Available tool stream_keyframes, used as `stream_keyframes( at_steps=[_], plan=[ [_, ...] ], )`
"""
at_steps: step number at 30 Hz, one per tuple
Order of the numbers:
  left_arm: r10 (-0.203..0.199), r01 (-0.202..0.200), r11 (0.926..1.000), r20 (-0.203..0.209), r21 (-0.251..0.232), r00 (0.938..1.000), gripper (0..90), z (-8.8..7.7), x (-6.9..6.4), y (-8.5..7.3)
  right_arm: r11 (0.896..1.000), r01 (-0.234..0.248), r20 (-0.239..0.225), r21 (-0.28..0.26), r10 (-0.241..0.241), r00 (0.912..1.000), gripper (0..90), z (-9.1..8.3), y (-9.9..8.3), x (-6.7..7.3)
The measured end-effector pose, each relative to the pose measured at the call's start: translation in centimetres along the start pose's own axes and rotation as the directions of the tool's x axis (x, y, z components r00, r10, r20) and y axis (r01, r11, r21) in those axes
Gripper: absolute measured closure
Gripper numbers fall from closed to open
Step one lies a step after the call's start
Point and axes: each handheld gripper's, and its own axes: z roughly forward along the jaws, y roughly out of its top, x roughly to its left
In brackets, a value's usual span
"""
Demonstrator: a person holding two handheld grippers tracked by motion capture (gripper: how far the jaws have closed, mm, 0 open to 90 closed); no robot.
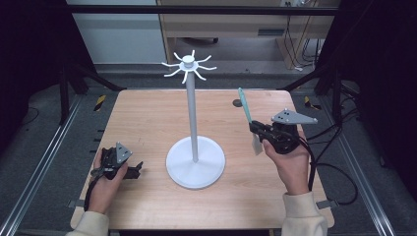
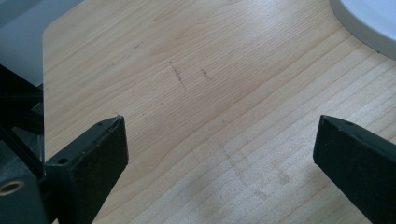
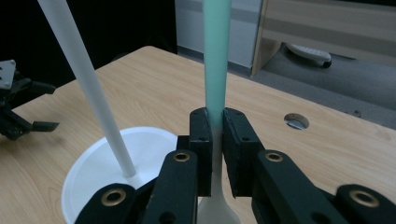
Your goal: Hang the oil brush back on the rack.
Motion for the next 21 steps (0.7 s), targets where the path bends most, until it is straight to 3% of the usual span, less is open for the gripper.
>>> stream_keyframes(
  at_steps=[14, 21],
  plan=[
    [0.0, 0.0, 1.0, 0.004, 0.001, 1.0, 2.7, 0.0, 0.0, 0.0, 0.994, 0.024, -0.007, -0.103, -0.025, 0.9997, 82.5, -1.4, 1.4, 1.6],
    [0.002, -0.002, 1.0, 0.004, 0.002, 1.0, 2.7, 0.0, -0.1, 0.0, 0.989, 0.026, -0.041, -0.149, -0.032, 0.9987, 82.5, -2.1, 2.2, 2.7]
  ],
)
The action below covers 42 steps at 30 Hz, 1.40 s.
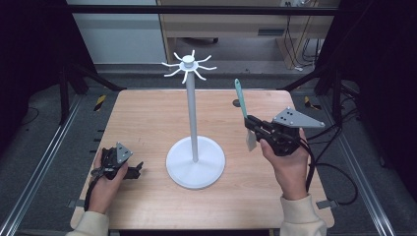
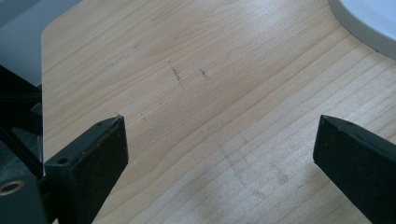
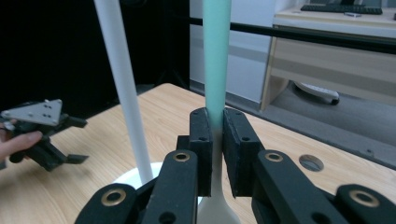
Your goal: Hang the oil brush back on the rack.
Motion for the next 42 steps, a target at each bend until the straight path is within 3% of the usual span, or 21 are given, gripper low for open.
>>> stream_keyframes(
  at_steps=[12, 42],
  plan=[
    [-0.004, 0.004, 1.0, -0.003, 0.0, 1.0, 2.7, 0.0, 0.2, -0.1, 0.999, 0.014, -0.046, -0.041, -0.016, 0.9988, 82.5, -0.5, 1.1, 1.6],
    [0.0, 0.0, 1.0, 0.0, -0.001, 1.0, 2.7, 0.0, 0.0, 0.0, 0.989, 0.076, -0.071, -0.126, -0.086, 0.9938, 82.5, -1.8, 3.1, 4.8]
  ],
)
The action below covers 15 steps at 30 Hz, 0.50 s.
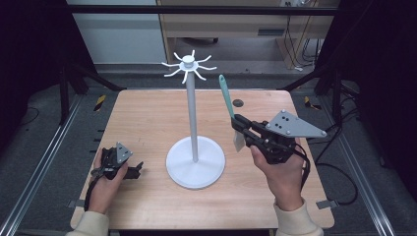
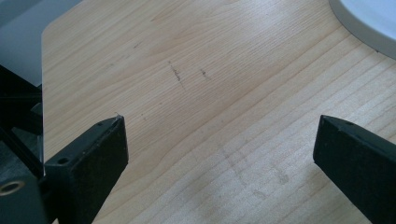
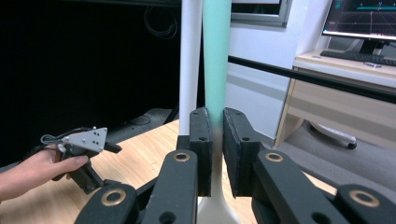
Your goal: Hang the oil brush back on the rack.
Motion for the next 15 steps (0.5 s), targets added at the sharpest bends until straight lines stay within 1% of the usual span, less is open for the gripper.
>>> stream_keyframes(
  at_steps=[6, 11, 15],
  plan=[
    [0.001, -0.001, 1.0, 0.0, 0.0, 1.0, 2.7, 0.03, -0.05, 0.01, 1.0, 0.015, -0.008, -0.012, -0.015, 0.9999, 82.5, 0.06, 0.36, 0.49],
    [0.0, 0.0, 1.0, -0.001, 0.0, 1.0, 2.7, 0.03, -0.04, -0.01, 1.0, 0.013, -0.024, -0.009, -0.014, 0.9996, 82.5, 0.37, 0.5, 0.71],
    [-0.002, 0.002, 1.0, -0.002, -0.001, 1.0, 2.7, 0.01, 0.01, -0.03, 1.0, 0.023, -0.036, -0.003, -0.023, 0.9991, 82.5, 0.76, 0.76, 1.0]
  ],
)
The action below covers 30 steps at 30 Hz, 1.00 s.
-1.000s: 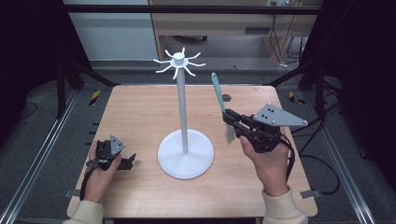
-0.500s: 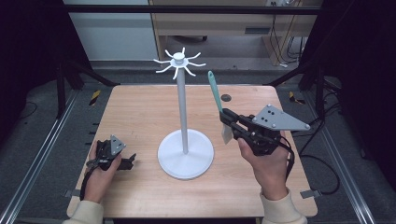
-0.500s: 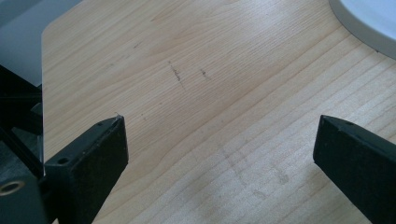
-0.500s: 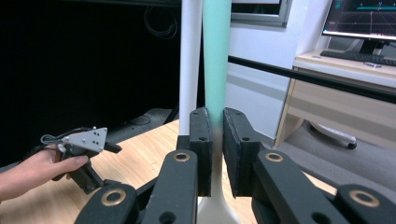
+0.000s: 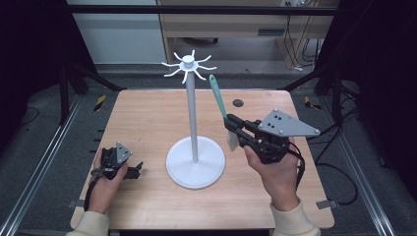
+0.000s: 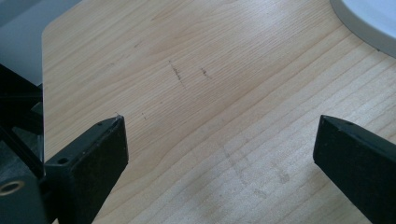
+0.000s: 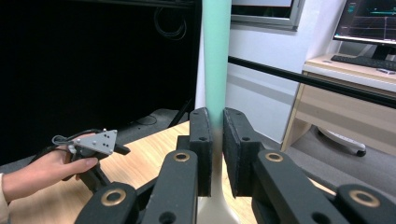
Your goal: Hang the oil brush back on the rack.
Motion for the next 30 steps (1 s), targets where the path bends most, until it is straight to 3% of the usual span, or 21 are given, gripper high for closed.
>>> stream_keyframes(
  at_steps=[30],
  plan=[
    [0.008, -0.008, 0.9999, 0.001, 0.007, 1.0, 2.7, 0.0, 0.0, 0.0, 0.999, -0.007, -0.006, 0.054, 0.007, 1.0, 82.4, 1.8, 0.0, 0.2]
  ],
)
